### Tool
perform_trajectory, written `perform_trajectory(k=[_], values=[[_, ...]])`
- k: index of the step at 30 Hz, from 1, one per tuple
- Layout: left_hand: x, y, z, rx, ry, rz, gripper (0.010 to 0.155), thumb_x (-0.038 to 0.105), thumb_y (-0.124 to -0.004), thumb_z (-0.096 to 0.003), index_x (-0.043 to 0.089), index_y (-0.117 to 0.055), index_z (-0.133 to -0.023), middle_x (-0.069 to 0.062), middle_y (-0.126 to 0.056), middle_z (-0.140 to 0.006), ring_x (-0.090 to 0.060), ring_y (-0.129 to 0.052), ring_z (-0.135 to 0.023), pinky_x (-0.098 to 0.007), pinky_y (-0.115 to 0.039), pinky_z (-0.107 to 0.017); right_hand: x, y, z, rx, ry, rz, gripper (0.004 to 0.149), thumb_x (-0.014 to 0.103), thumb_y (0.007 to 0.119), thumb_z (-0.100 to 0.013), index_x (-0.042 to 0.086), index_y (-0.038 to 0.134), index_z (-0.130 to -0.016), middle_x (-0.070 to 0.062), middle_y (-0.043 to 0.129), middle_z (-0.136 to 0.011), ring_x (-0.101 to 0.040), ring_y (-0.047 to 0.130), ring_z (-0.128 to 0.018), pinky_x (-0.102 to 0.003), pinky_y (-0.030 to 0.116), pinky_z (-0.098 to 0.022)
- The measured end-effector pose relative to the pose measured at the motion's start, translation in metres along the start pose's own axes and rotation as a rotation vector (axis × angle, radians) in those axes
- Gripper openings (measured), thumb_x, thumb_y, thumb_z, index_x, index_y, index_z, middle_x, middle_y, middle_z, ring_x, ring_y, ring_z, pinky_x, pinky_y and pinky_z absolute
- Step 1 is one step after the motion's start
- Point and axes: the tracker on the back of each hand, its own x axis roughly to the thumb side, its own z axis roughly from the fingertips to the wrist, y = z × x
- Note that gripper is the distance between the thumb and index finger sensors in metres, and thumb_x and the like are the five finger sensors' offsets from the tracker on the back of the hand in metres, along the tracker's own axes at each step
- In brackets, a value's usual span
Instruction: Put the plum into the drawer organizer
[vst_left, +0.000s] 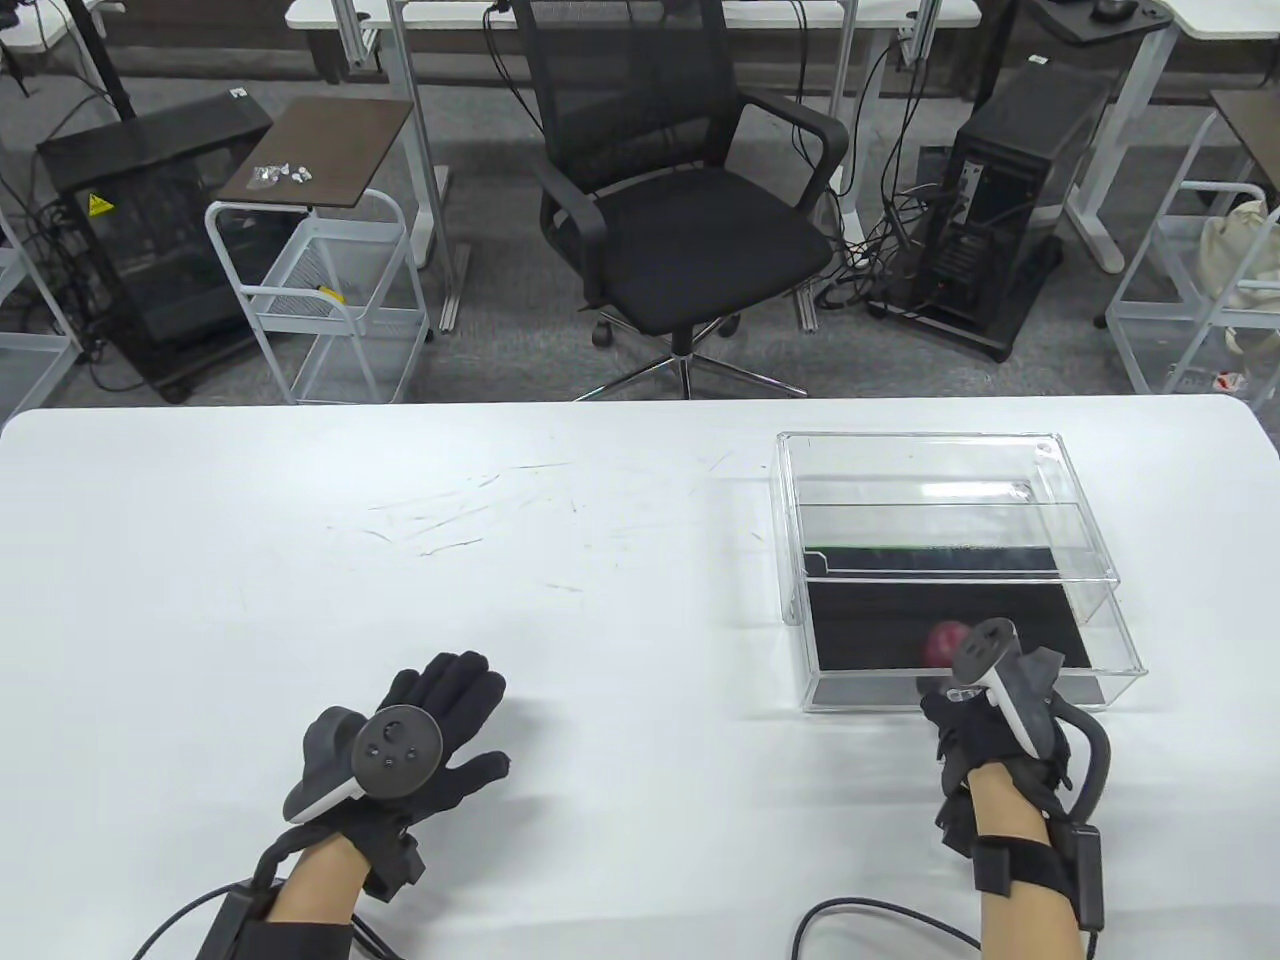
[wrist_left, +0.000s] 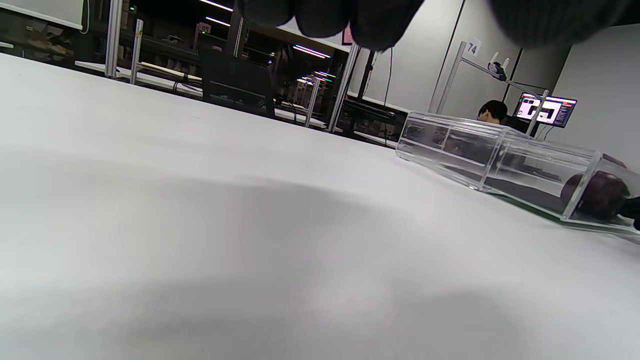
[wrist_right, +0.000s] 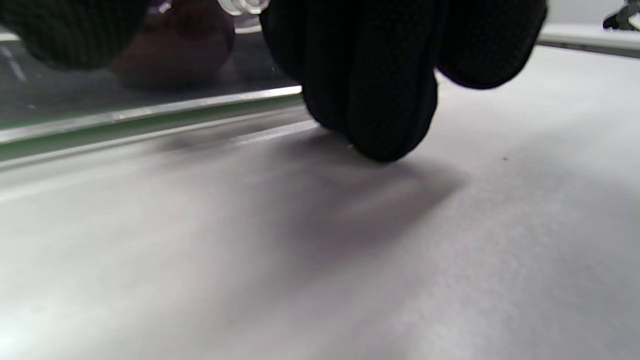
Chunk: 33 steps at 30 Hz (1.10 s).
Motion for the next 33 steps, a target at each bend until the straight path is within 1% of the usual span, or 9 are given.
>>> perform_trajectory(k=[2,5,7,11,15,22,28,30,33], values=[[0.0,0.0,0.0,-0.002,0.001,0.0,0.078,0.062,-0.073,-0.041,0.027,-0.059,-0.109,-0.002,-0.05,-0.124,-0.03,-0.05,-0.115,-0.053,-0.038,-0.084,0.001,0.0,0.001,-0.086,-0.036,0.027,0.077,0.063,0.076,-0.031,0.002,0.079,-0.078,-0.01,0.1,-0.065,-0.021,0.104,-0.046,-0.048,0.082,-0.047],[0.0,-0.001,0.0,-0.006,0.005,0.001,0.078,0.062,-0.073,-0.0409,0.027,-0.059,-0.109,-0.002,-0.05,-0.124,-0.03,-0.05,-0.115,-0.053,-0.038,-0.084,0.008,-0.001,-0.002,-0.127,-0.048,0.01,0.076,0.063,0.077,-0.031,0.002,0.081,-0.076,-0.011,0.1,-0.063,-0.021,0.104,-0.045,-0.049,0.081,-0.047],[-0.001,-0.001,0.0,-0.011,0.01,0.003,0.078,0.062,-0.073,-0.041,0.027,-0.059,-0.109,-0.002,-0.05,-0.124,-0.03,-0.05,-0.115,-0.053,-0.038,-0.084,0.013,-0.003,-0.008,-0.12,-0.033,0.039,0.077,0.063,0.075,-0.032,0.002,0.079,-0.079,-0.011,0.099,-0.067,-0.021,0.103,-0.049,-0.049,0.08,-0.05],[-0.002,-0.002,0.0,-0.02,0.02,0.009,0.078,0.062,-0.073,-0.0411,0.027,-0.059,-0.109,-0.002,-0.05,-0.124,-0.03,-0.05,-0.115,-0.054,-0.038,-0.084,0.024,-0.007,-0.022,-0.117,-0.007,0.033,0.077,0.061,0.076,-0.034,0.0,0.076,-0.081,-0.014,0.096,-0.07,-0.024,0.101,-0.053,-0.051,0.077,-0.052],[-0.002,-0.002,-0.001,-0.032,0.031,0.011,0.078,0.062,-0.073,-0.0412,0.027,-0.058,-0.109,-0.002,-0.05,-0.124,-0.03,-0.049,-0.115,-0.053,-0.037,-0.084,0.035,-0.011,-0.037,-0.116,0.007,0.034,0.077,0.061,0.076,-0.033,0.001,0.076,-0.082,-0.014,0.096,-0.071,-0.023,0.101,-0.054,-0.051,0.077,-0.053],[-0.004,-0.002,-0.002,-0.033,0.04,0.016,0.078,0.062,-0.073,-0.0412,0.027,-0.058,-0.109,-0.002,-0.05,-0.124,-0.03,-0.049,-0.115,-0.053,-0.037,-0.084,0.046,-0.019,-0.052,-0.089,0.015,0.04,0.077,0.061,0.077,-0.033,0.001,0.077,-0.082,-0.014,0.097,-0.071,-0.023,0.102,-0.054,-0.052,0.077,-0.053],[-0.004,-0.002,-0.002,-0.033,0.037,0.011,0.078,0.062,-0.073,-0.0413,0.027,-0.058,-0.109,-0.002,-0.05,-0.124,-0.03,-0.05,-0.115,-0.053,-0.037,-0.084,0.05,-0.021,-0.056,-0.077,0.019,0.006,0.079,0.062,0.075,-0.034,0.001,0.076,-0.084,-0.015,0.097,-0.071,-0.024,0.102,-0.054,-0.051,0.077,-0.053],[-0.004,-0.002,-0.002,-0.034,0.038,0.011,0.078,0.062,-0.073,-0.0413,0.027,-0.058,-0.109,-0.002,-0.05,-0.124,-0.03,-0.05,-0.115,-0.053,-0.038,-0.084,0.049,-0.019,-0.056,-0.044,0.025,0.011,0.079,0.062,0.072,-0.034,0.002,0.073,-0.085,-0.015,0.095,-0.074,-0.025,0.101,-0.056,-0.051,0.076,-0.054],[-0.004,-0.003,-0.002,-0.037,0.037,0.011,0.078,0.062,-0.072,-0.0414,0.027,-0.058,-0.109,-0.002,-0.05,-0.124,-0.03,-0.049,-0.115,-0.053,-0.037,-0.084,0.045,-0.023,-0.05,-0.046,0.022,0.008,0.082,0.064,0.07,-0.034,0.003,0.07,-0.09,-0.016,0.092,-0.079,-0.028,0.099,-0.06,-0.053,0.075,-0.054]])
